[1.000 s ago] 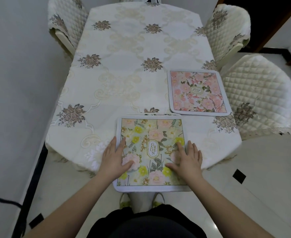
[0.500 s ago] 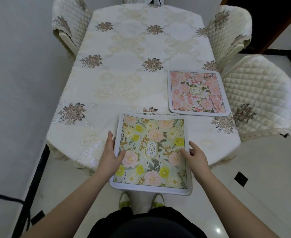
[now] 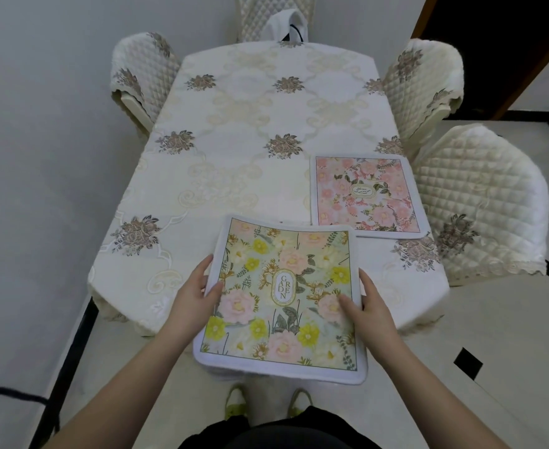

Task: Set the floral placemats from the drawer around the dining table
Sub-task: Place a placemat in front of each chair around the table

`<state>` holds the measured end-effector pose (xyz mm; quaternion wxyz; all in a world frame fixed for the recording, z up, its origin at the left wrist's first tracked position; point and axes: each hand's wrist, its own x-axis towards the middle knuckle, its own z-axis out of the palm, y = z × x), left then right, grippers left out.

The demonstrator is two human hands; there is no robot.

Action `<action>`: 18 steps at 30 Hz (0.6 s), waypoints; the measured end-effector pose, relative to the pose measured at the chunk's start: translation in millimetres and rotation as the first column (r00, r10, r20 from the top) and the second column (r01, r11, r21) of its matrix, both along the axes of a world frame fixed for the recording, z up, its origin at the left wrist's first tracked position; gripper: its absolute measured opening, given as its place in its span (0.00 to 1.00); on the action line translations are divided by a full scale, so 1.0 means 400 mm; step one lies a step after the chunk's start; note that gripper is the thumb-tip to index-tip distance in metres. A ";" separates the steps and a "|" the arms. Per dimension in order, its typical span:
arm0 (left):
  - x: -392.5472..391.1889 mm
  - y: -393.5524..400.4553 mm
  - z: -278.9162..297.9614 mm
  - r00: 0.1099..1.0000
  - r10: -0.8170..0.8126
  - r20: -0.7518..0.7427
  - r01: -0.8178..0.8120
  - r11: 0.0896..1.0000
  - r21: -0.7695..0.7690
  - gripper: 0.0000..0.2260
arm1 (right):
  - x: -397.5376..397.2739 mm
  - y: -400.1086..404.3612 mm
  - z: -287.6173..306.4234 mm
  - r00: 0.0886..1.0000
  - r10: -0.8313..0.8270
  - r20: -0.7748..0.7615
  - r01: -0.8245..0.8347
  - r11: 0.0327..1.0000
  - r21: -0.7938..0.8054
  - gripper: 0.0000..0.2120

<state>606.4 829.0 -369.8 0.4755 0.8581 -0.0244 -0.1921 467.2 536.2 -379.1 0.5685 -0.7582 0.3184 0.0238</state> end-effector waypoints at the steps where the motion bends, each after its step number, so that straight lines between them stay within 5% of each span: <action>1: 0.002 -0.008 0.013 1.000 0.003 0.017 -0.003 1.000 0.000 0.25 | 0.002 -0.008 0.008 1.000 -0.002 0.018 0.002 1.000 0.004 0.31; 9: -0.035 -0.011 0.087 0.992 0.108 0.069 -0.107 0.994 -0.024 0.25 | 0.032 -0.033 0.090 0.978 0.017 0.210 -0.028 0.998 0.051 0.31; 18: -0.150 0.151 0.092 0.921 0.385 -0.067 -0.390 0.904 -0.176 0.25 | 0.106 0.076 0.079 0.934 0.257 0.250 -0.270 0.963 0.020 0.30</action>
